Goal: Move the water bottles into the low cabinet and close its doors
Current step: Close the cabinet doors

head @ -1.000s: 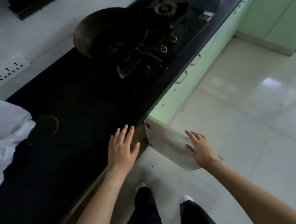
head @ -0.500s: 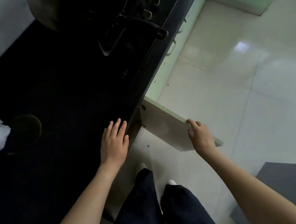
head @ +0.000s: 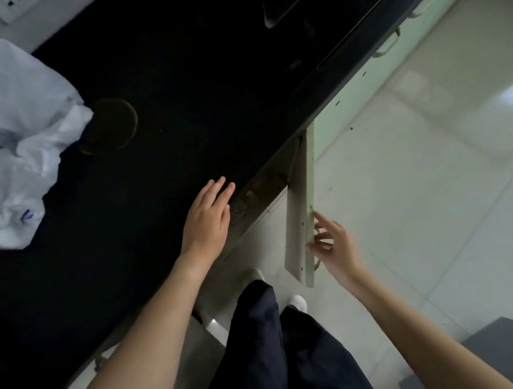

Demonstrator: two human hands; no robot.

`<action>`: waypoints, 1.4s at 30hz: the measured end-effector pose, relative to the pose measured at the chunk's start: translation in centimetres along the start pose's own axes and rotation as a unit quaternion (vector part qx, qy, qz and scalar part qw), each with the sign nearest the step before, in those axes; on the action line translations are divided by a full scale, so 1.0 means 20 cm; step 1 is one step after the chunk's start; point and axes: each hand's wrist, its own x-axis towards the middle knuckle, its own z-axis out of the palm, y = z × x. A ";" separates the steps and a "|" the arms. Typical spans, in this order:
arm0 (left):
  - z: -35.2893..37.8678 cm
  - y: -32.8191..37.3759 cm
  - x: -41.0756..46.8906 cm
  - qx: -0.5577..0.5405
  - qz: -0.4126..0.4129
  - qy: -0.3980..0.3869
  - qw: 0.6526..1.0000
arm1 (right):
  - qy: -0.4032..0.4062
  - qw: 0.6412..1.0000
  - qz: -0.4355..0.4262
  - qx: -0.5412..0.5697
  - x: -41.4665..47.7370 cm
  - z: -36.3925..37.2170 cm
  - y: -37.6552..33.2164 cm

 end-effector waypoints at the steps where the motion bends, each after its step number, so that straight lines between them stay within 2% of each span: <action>1: -0.01 -0.02 -0.01 0.010 -0.005 0.003 1.000 | 0.008 1.000 0.005 0.008 0.00 0.01 0.00; 8: -0.07 -0.17 -0.05 0.078 0.017 -0.021 0.997 | 0.056 0.992 0.048 0.098 0.01 0.20 -0.14; 17: -0.09 -0.29 0.00 0.094 0.074 -0.016 0.993 | 0.134 0.981 0.044 0.131 0.07 0.55 -0.39; 31: -0.06 -0.32 0.00 0.109 0.082 0.014 0.991 | 0.102 0.963 0.038 0.246 0.15 0.73 -0.53; 38: -0.06 -0.32 0.00 0.108 0.083 0.018 0.990 | 0.128 0.955 0.042 0.265 0.18 0.77 -0.56; 42: -0.05 -0.32 0.00 0.108 0.084 0.023 0.990 | 0.117 0.960 0.032 0.251 0.19 0.78 -0.55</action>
